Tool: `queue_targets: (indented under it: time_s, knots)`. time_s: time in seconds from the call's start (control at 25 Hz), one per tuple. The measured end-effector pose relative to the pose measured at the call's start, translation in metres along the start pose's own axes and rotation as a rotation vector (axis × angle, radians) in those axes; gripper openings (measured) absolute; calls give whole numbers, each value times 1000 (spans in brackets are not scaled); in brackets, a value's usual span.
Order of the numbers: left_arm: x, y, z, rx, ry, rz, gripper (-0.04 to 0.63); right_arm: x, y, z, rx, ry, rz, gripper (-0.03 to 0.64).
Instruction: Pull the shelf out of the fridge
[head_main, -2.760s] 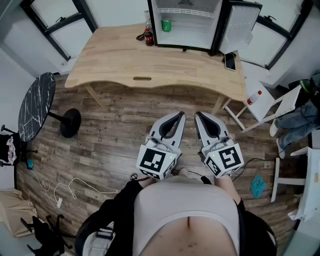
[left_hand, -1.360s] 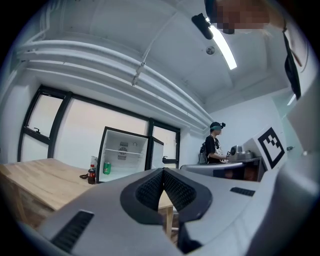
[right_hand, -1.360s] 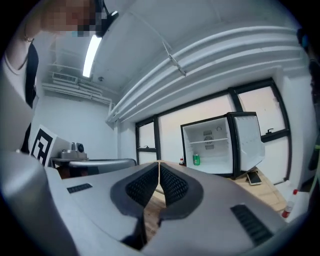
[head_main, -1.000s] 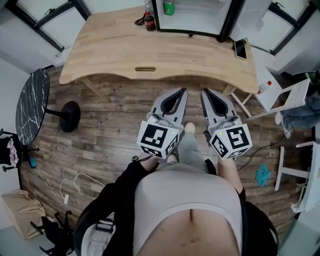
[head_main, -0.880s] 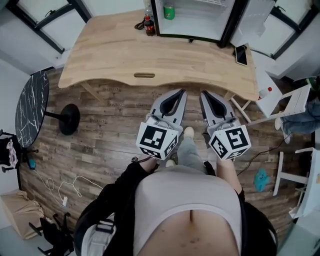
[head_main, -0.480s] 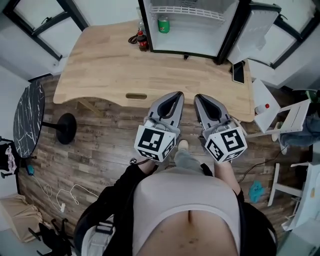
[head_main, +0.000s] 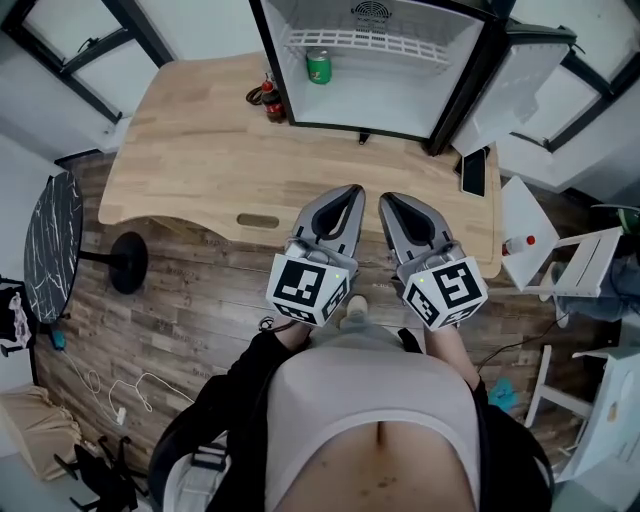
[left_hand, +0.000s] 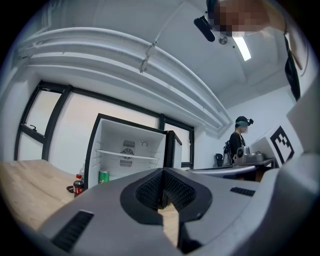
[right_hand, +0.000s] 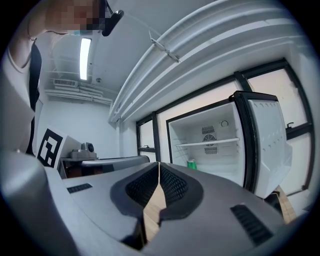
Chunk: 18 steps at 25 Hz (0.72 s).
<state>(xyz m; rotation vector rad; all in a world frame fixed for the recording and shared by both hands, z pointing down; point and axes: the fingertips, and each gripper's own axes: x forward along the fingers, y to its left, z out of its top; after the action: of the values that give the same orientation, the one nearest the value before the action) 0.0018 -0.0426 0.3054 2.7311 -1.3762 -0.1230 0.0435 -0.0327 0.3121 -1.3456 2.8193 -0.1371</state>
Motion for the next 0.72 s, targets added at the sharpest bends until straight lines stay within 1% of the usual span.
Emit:
queue_targets:
  time_s: [0.16, 0.48, 0.72]
  knots:
    - [9, 3, 0, -7, 12, -11, 5, 7, -8, 1, 3, 8, -4, 31]
    - [16, 10, -2, -10, 18, -31, 5, 17, -7, -2, 12, 8, -5, 29]
    - [27, 12, -1, 3, 15, -8, 5, 23, -17, 4, -2, 0, 25, 29]
